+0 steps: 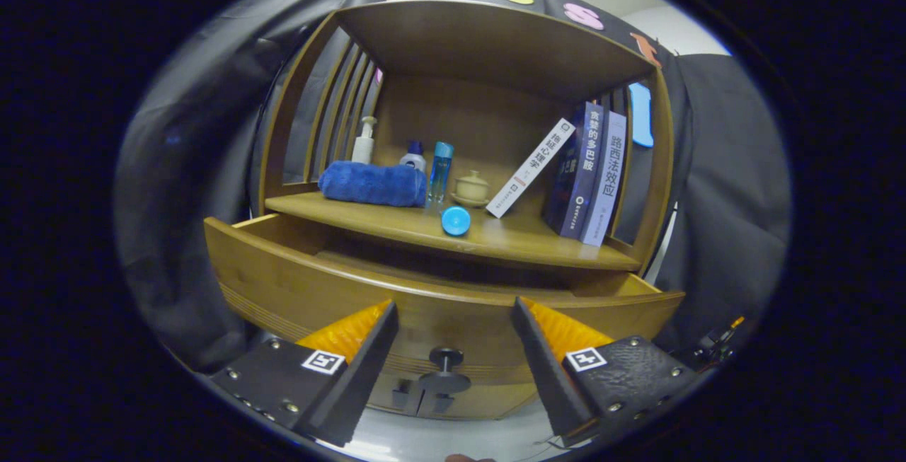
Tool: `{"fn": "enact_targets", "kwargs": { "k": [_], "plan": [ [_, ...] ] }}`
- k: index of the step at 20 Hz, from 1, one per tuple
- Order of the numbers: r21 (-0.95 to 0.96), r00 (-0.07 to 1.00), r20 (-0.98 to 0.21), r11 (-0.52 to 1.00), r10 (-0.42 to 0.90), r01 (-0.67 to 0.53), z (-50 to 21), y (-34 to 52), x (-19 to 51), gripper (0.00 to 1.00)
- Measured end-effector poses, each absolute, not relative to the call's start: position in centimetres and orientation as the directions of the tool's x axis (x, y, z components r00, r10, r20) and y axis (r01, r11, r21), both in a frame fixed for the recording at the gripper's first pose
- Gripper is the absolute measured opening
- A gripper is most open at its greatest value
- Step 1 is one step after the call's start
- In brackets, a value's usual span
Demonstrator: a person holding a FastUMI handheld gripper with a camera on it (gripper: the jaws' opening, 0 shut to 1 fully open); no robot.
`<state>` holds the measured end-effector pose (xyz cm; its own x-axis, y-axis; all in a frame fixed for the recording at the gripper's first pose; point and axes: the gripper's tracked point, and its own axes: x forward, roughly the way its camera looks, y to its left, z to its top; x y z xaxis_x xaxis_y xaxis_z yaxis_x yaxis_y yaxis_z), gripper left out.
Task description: Pull open the drawer, take out the items inside it, and place them on the countertop above the cabinet.
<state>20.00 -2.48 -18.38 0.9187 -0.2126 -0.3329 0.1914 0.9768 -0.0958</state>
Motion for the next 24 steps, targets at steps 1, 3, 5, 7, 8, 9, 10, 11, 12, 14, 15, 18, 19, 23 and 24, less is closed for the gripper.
{"fn": "enact_targets", "kwargs": {
  "k": [1,3,5,7,8,9,10,11,12,14,15,18,19,23,24],
  "plan": [
    [-0.098,0.917,-0.337,0.976,-0.214,0.192,-18.5,-2.6,20.5,0.98],
    [-0.097,0.913,-0.344,0.975,-0.219,0.198,-18.8,-2.7,21.6,0.98],
    [-0.098,0.910,-0.349,0.975,-0.223,0.201,-19.3,-2.8,22.3,0.98],
    [-0.100,0.910,-0.349,0.974,-0.225,0.203,-19.5,-2.9,23.1,0.98],
    [-0.100,0.909,-0.350,0.974,-0.225,0.202,-19.6,-3.0,23.5,0.98],
    [-0.101,0.910,-0.349,0.974,-0.225,0.202,-19.7,-3.0,23.8,0.98],
    [-0.100,0.910,-0.349,0.974,-0.225,0.202,-19.8,-3.0,24.1,0.98],
    [-0.100,0.910,-0.348,0.974,-0.225,0.203,-19.8,-3.1,24.3,0.98],
    [-0.100,0.909,-0.351,0.974,-0.225,0.202,-19.9,-3.1,24.5,0.98],
    [-0.096,0.909,-0.353,0.975,-0.223,0.202,-20.0,-3.2,24.9,0.98],
    [-0.097,0.909,-0.353,0.975,-0.223,0.201,-20.0,-3.3,25.1,0.98],
    [-0.096,0.907,-0.358,0.975,-0.222,0.201,-20.1,-3.4,25.6,0.98],
    [-0.095,0.906,-0.360,0.975,-0.222,0.201,-20.2,-3.4,25.8,0.98],
    [-0.097,0.906,-0.360,0.975,-0.223,0.201,-20.4,-3.6,26.4,0.98],
    [-0.097,0.905,-0.361,0.975,-0.223,0.202,-20.4,-3.6,26.5,0.98]
  ]
}}
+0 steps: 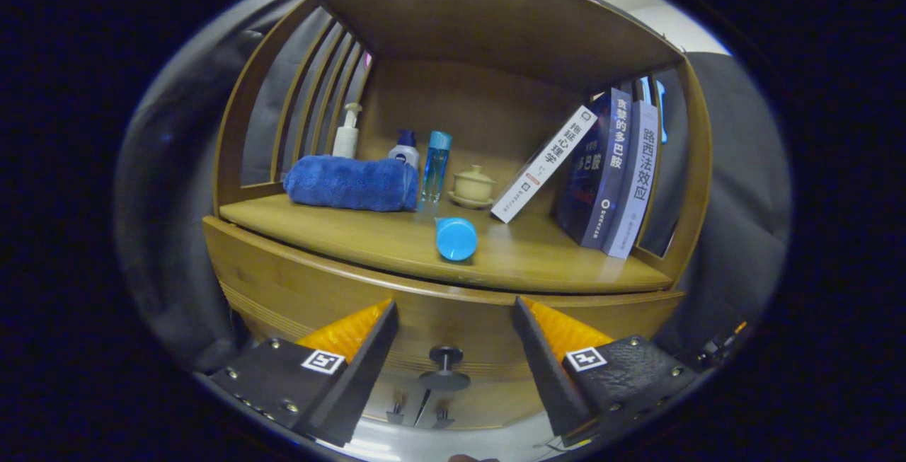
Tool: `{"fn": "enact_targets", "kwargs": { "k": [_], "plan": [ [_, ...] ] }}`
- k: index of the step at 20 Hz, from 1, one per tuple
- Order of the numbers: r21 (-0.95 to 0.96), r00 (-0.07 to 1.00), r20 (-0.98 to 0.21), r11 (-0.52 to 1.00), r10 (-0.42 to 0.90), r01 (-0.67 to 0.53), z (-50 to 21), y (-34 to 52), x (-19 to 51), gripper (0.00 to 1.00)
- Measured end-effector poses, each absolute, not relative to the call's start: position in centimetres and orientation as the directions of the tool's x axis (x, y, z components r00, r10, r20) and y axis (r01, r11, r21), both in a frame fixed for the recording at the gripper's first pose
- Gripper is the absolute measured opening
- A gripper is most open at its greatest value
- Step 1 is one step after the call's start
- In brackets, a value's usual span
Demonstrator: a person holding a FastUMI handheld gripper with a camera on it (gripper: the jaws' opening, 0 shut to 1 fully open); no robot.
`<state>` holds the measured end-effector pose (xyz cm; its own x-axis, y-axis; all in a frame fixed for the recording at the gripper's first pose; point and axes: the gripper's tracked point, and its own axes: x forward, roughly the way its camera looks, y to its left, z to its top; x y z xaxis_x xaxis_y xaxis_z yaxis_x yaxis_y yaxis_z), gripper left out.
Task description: Pull open the drawer, take out the items inside it, and place them on the countertop above the cabinet.
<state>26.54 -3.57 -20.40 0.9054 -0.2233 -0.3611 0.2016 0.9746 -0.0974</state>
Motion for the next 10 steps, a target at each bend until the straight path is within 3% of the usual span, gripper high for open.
{"fn": "enact_targets", "kwargs": {
  "k": [10],
  "plan": [
    [-0.099,0.908,-0.352,0.974,-0.228,0.206,-19.99,-3.54,27.51,0.98]
  ]
}}
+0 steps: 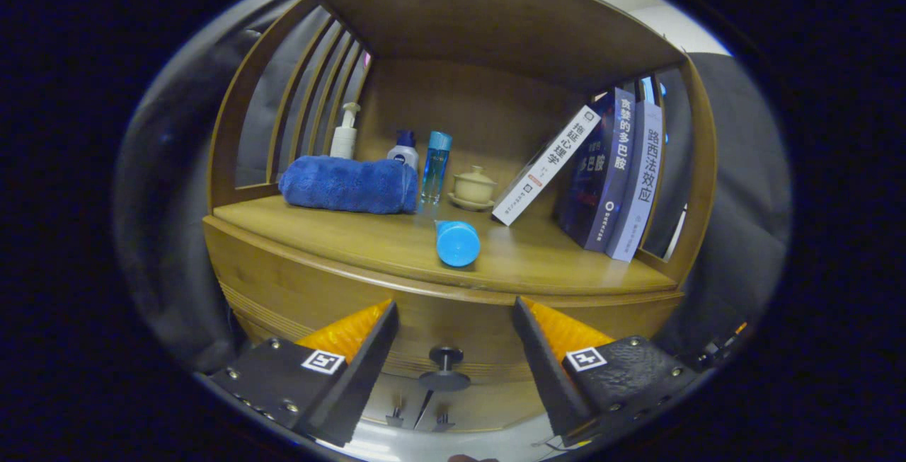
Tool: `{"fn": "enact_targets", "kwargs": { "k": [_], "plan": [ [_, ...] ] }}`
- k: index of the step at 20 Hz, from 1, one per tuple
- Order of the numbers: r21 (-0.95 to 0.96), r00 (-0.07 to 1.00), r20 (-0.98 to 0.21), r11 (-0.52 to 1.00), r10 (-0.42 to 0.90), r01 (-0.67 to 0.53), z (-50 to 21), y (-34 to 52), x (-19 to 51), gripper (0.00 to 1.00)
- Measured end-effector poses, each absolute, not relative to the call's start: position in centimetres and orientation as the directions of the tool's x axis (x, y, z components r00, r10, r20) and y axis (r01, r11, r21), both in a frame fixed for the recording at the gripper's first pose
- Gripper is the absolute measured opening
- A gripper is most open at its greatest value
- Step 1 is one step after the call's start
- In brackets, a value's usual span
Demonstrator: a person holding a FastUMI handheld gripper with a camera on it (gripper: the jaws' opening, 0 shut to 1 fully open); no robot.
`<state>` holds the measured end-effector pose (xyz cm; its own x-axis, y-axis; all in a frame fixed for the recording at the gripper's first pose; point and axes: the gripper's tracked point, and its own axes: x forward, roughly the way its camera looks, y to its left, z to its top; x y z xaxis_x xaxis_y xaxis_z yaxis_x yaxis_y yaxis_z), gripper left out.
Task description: Pull open the drawer, take out the items inside it, and place them on the countertop above the cabinet.
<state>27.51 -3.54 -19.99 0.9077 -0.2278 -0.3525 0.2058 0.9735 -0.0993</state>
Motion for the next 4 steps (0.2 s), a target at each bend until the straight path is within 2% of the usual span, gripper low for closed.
{"fn": "enact_targets", "kwargs": {
  "k": [4],
  "plan": [
    [-0.098,0.911,-0.345,0.974,-0.227,0.206,-19.96,-3.58,27.54,0.98]
  ]
}}
